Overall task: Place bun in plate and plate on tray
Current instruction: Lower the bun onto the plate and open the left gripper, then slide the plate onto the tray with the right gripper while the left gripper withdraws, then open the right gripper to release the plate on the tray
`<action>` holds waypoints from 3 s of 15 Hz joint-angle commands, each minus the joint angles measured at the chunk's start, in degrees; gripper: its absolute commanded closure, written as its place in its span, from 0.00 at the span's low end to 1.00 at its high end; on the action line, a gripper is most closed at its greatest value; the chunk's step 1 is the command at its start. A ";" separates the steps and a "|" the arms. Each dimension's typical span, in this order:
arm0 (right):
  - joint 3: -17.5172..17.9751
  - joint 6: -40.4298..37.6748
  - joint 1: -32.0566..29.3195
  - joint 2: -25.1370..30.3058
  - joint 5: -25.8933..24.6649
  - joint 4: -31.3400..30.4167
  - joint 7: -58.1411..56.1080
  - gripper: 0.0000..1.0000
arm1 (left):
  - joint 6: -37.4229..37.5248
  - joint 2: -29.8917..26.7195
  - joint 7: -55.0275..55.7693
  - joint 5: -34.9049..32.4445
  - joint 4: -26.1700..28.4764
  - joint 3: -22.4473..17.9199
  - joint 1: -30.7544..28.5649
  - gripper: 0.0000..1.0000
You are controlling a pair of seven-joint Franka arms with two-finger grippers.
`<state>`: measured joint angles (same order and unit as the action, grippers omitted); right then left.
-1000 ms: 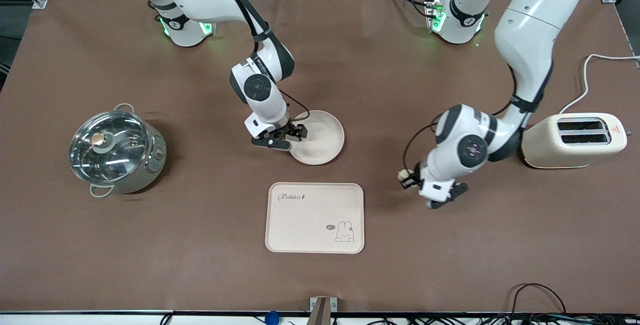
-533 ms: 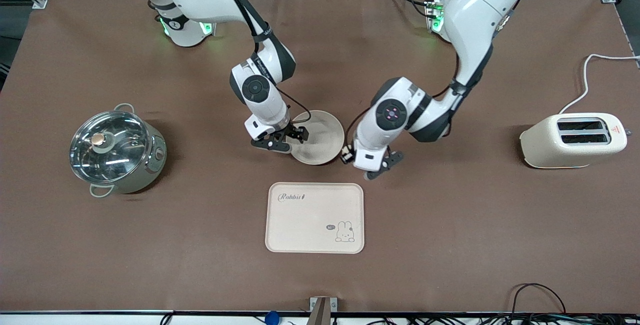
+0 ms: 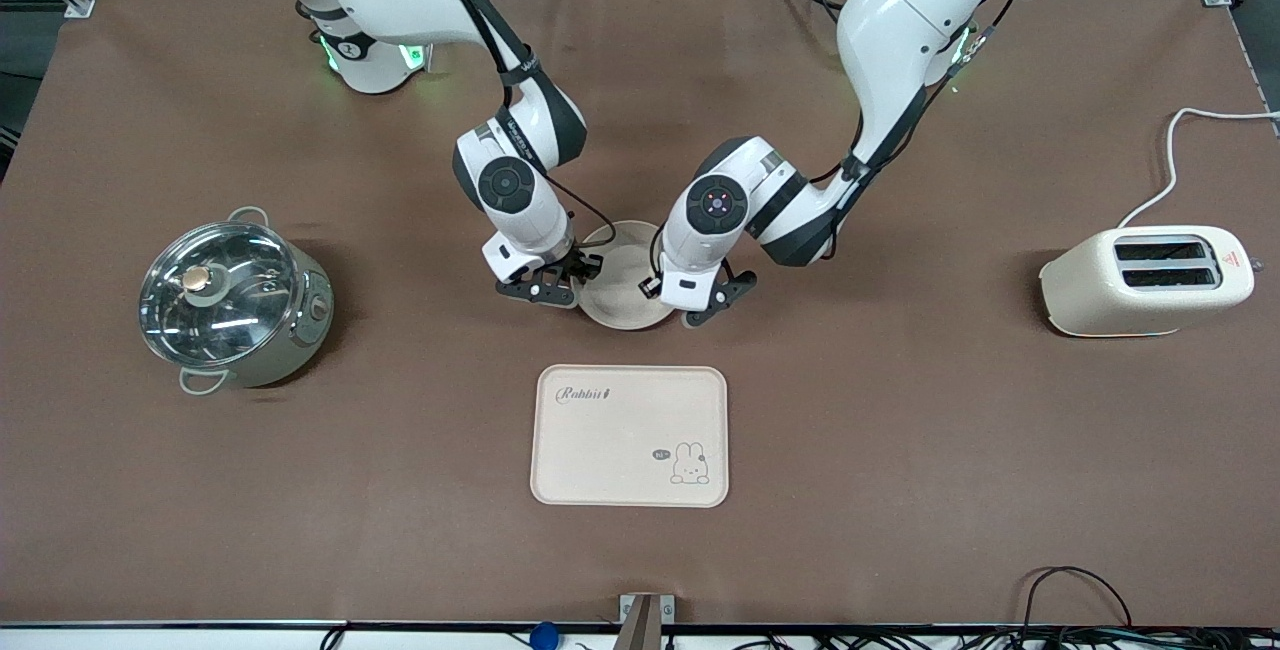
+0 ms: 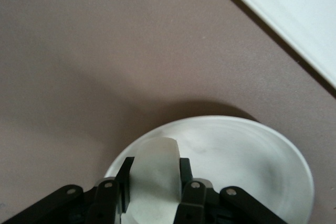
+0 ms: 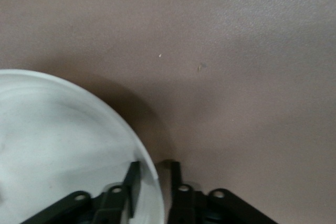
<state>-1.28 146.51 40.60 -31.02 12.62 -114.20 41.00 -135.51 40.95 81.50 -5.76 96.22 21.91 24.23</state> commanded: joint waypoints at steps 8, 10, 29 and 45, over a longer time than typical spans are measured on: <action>0.58 -1.14 -0.96 1.75 1.27 -1.11 -1.97 0.99 | 1.31 -0.43 2.52 -1.44 -5.61 -0.91 0.39 0.00; 0.67 -1.66 -0.96 2.80 1.27 -1.02 -2.06 0.99 | 2.18 -2.97 1.91 -3.62 -5.87 -1.87 -0.93 0.00; 0.58 -10.11 -11.06 -18.09 11.29 38.94 -4.52 1.00 | 39.18 -31.52 -65.83 -3.05 -14.31 -3.44 -27.48 0.00; 0.67 -9.58 -12.82 -23.30 12.96 42.83 -4.70 1.00 | 45.69 -48.59 -77.11 4.18 -0.33 -14.88 -22.47 0.00</action>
<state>-1.11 137.07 28.11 -54.00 24.15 -72.38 37.29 -89.85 -6.64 4.76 -2.04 94.91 7.41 1.55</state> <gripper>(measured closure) 0.956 0.000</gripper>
